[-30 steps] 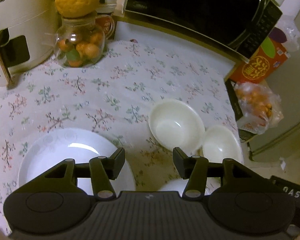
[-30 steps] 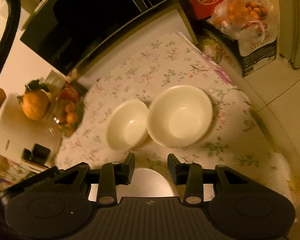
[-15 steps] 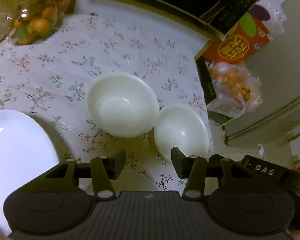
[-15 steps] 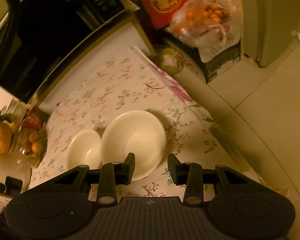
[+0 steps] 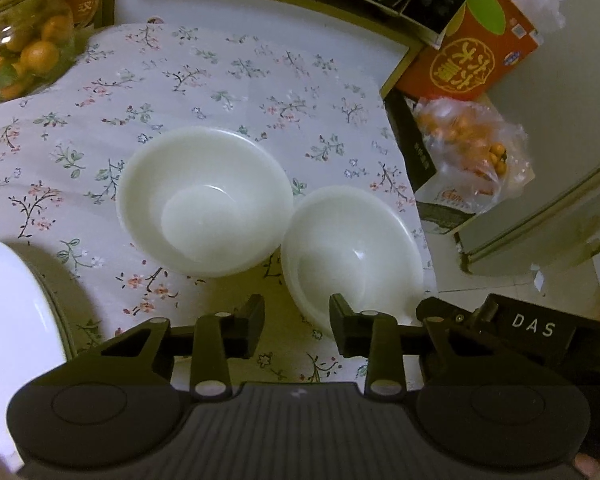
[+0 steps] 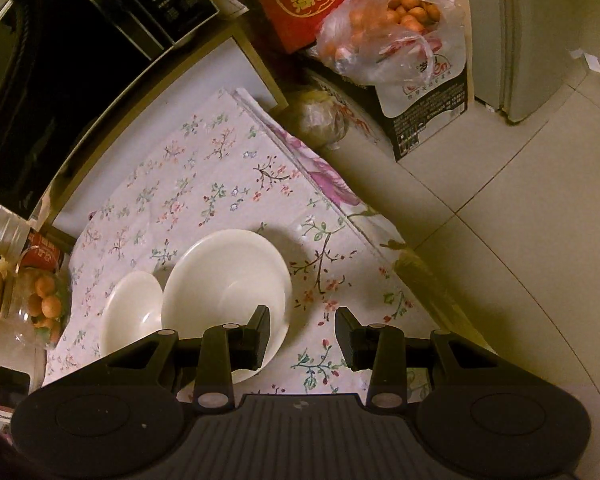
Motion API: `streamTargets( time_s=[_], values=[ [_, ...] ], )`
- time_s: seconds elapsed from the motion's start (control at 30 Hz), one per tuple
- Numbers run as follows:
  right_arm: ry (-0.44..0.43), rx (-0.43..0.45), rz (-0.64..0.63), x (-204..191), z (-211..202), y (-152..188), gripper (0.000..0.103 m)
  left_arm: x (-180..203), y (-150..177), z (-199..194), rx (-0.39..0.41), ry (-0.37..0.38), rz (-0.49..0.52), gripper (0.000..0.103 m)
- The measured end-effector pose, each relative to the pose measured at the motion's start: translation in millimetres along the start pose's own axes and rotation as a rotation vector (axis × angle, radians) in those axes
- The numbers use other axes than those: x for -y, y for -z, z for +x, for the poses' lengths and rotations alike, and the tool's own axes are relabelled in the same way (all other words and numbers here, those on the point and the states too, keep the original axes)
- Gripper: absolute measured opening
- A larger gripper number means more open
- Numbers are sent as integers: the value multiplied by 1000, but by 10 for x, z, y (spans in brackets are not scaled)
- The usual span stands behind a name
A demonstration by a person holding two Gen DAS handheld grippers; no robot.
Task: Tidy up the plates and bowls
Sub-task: 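Move both grippers to the two cream bowls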
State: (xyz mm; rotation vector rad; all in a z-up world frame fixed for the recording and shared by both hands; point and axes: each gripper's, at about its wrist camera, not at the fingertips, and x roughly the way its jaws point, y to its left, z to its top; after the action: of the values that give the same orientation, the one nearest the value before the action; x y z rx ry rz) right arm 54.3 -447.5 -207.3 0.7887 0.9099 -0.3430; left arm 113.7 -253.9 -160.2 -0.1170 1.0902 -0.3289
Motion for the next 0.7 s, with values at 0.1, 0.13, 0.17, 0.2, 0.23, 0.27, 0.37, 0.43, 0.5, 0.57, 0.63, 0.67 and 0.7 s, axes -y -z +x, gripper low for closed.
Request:
streamTargets(
  time_s=[0.1,0.13,0.17,0.2,0.23,0.27,0.37,0.43,0.5,0.57,0.63,0.67,0.7],
  values=[
    [-1,2,-9,-21,22,-12,36,7,-8,41,1,-5,8,27],
    [-1,0,-12,-27,32,-17,36,10,-11,51,1,-5,11,26],
    [2,-1,-15,-34,45,-20,36,15,-12,59,0,-5,13,26],
    [5,-1,-17,-41,54,-19,36,22,-13,70,0,-5,16,24],
    [9,-1,-23,-51,64,-18,35,38,-16,84,0,-7,19,22],
    [15,-2,-33,-62,80,-17,35,46,-17,95,0,-9,22,22],
    [25,-11,-54,-84,128,-11,30,62,-15,123,-2,-11,31,21],
    [27,-15,-58,-81,146,-6,27,79,-21,152,-6,-11,31,18],
    [32,-17,-62,-74,158,-9,22,78,-23,161,-7,-9,32,17],
    [28,-17,-62,-60,161,-16,18,76,-24,167,-7,-7,32,16],
    [20,-20,-63,-55,162,-19,14,66,-28,167,-7,-3,29,14],
    [17,-21,-66,-59,158,-18,11,62,-30,169,-6,-2,28,13],
    [13,-22,-71,-65,154,-16,9,57,-29,167,-6,0,27,12]
  ],
)
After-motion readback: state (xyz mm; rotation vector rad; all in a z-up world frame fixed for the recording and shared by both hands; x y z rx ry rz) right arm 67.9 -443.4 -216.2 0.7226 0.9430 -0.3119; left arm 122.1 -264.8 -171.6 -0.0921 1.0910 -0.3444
